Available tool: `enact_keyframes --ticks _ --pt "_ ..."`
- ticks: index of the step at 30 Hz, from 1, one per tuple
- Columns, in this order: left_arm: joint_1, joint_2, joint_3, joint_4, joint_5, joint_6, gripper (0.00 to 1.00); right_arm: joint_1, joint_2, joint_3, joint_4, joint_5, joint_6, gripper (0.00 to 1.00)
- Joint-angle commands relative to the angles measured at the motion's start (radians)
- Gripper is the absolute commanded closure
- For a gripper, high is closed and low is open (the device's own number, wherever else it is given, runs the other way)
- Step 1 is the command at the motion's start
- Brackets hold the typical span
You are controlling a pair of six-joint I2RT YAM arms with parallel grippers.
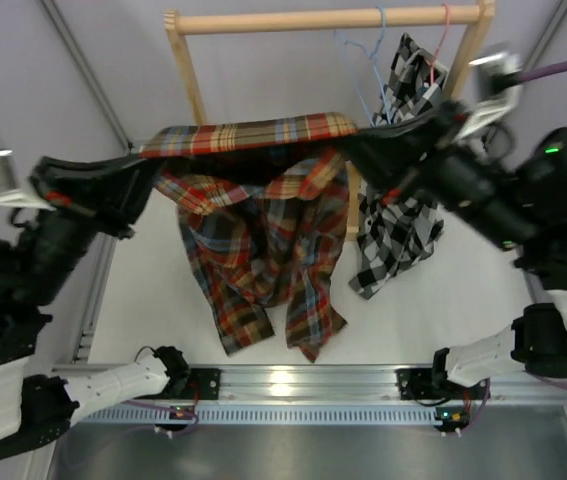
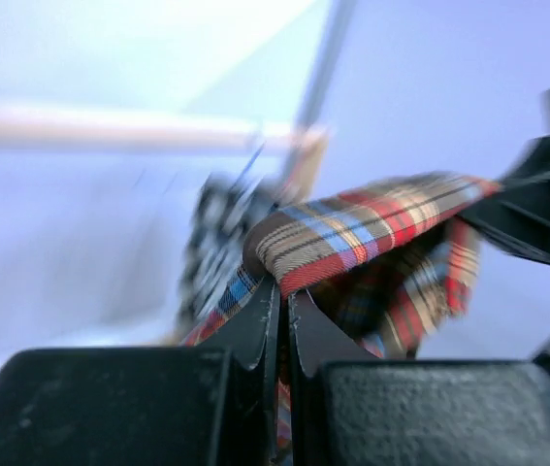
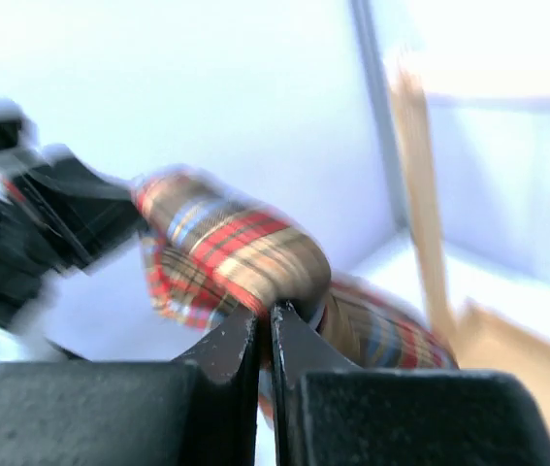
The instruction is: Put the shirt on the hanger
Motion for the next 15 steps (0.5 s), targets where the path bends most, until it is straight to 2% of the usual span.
enact_keyframes --ticks 1,4,5,9,12,13,15 --pt "-0.003 0.117 0.184 0.063 0.152 0.104 1.00 0.008 0.069 0.262 -0.303 -0.081 -0.053 1.00" --pt "-0.003 0.163 0.192 0.032 0.140 0.084 1.00 0.008 -0.024 0.076 -0.241 -0.019 0.000 1.00" --pt "-0.003 0.172 0.163 0.020 0.132 0.068 1.00 0.009 -0.092 -0.074 -0.218 0.044 0.013 1.00" --pt "-0.003 0.178 -0.115 -0.025 0.066 0.021 1.00 0.006 -0.233 -0.403 -0.182 0.217 0.093 1.00" --pt "-0.002 0.206 -0.286 -0.040 0.041 -0.034 1.00 -0.014 -0.330 -0.662 -0.176 0.290 0.191 1.00" --pt "-0.002 0.220 -0.390 -0.040 0.009 -0.072 1.00 -0.038 -0.353 -0.725 -0.171 0.300 0.246 1.00" --pt "-0.002 0.278 -0.479 -0.039 -0.002 -0.100 1.00 -0.110 -0.411 -0.920 -0.148 0.287 0.315 1.00"
